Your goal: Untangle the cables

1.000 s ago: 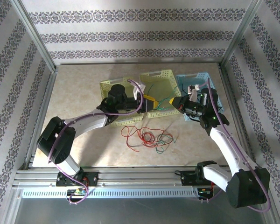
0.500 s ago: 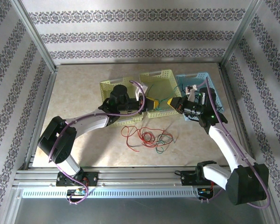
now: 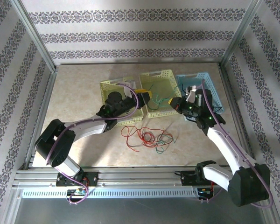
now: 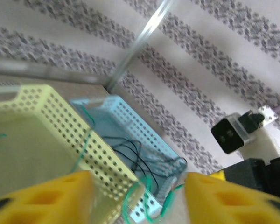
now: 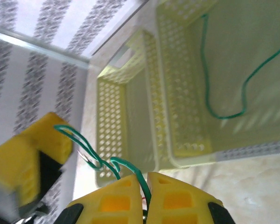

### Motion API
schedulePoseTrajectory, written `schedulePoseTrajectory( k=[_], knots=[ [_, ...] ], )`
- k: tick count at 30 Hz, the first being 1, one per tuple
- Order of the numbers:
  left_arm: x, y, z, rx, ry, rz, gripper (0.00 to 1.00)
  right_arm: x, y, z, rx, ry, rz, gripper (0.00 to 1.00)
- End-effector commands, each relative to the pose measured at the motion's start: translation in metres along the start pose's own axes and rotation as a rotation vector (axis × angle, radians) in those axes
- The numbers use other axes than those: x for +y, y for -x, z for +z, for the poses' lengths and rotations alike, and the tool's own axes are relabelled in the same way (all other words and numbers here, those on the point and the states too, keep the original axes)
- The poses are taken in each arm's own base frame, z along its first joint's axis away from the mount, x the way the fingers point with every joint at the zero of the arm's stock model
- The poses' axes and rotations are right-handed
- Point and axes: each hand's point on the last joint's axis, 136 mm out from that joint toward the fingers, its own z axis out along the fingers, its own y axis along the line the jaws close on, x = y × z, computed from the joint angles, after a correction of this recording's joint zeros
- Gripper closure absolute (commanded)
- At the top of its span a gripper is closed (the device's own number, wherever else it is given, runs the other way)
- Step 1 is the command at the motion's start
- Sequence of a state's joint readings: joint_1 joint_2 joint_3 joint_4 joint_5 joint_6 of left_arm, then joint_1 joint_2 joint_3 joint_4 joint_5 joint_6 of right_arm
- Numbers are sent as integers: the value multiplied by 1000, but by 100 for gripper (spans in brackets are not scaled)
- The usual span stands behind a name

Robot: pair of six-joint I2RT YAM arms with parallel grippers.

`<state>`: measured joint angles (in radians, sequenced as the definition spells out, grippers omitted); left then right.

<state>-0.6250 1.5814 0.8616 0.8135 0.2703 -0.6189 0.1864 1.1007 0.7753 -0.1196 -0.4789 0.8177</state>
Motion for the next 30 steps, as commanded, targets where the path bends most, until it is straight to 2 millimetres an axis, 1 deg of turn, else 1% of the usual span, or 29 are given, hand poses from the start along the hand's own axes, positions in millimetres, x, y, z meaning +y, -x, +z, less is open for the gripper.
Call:
schedulePoseTrajectory(
  k=[1, 3, 4, 6, 8, 9, 10, 12, 14, 15, 17, 19, 25, 30],
  knots=[
    [7, 29, -14, -100, 97, 36, 31, -10, 45, 8, -132, -95, -23, 100],
    [15, 27, -21, -97, 145, 49, 28, -14, 62, 21, -151, -119, -34, 100],
    [16, 26, -24, -91, 157, 52, 28, -16, 67, 26, -152, -132, -38, 100],
    [18, 23, -29, -77, 171, 58, 27, -24, 81, 42, -157, -176, -42, 100],
    [20, 22, -33, -77, 184, 58, 26, -35, 90, 56, -158, -215, -35, 99],
    [21, 22, -35, -76, 190, 61, 26, -39, 94, 63, -157, -227, -36, 91],
    [21, 22, -37, -76, 197, 65, 26, -42, 97, 69, -153, -231, -39, 86],
    [20, 24, -39, -73, 205, 77, 25, -46, 101, 80, -140, -243, -36, 67],
    [20, 25, -39, -68, 207, 86, 25, -49, 106, 84, -140, -268, -37, 57],
    [19, 25, -39, -66, 206, 90, 25, -52, 109, 85, -145, -290, -39, 55],
    [19, 26, -39, -62, 211, 96, 25, -60, 113, 84, -147, -342, -41, 53],
    [20, 26, -39, -60, 214, 100, 25, -69, 113, 84, -141, -392, -28, 53],
    [22, 25, -37, -62, 220, 99, 25, -95, 99, 101, -69, -458, 31, 55],
    [23, 24, -39, -62, 227, 97, 25, -111, 95, 110, -38, -505, 54, 57]
  ],
)
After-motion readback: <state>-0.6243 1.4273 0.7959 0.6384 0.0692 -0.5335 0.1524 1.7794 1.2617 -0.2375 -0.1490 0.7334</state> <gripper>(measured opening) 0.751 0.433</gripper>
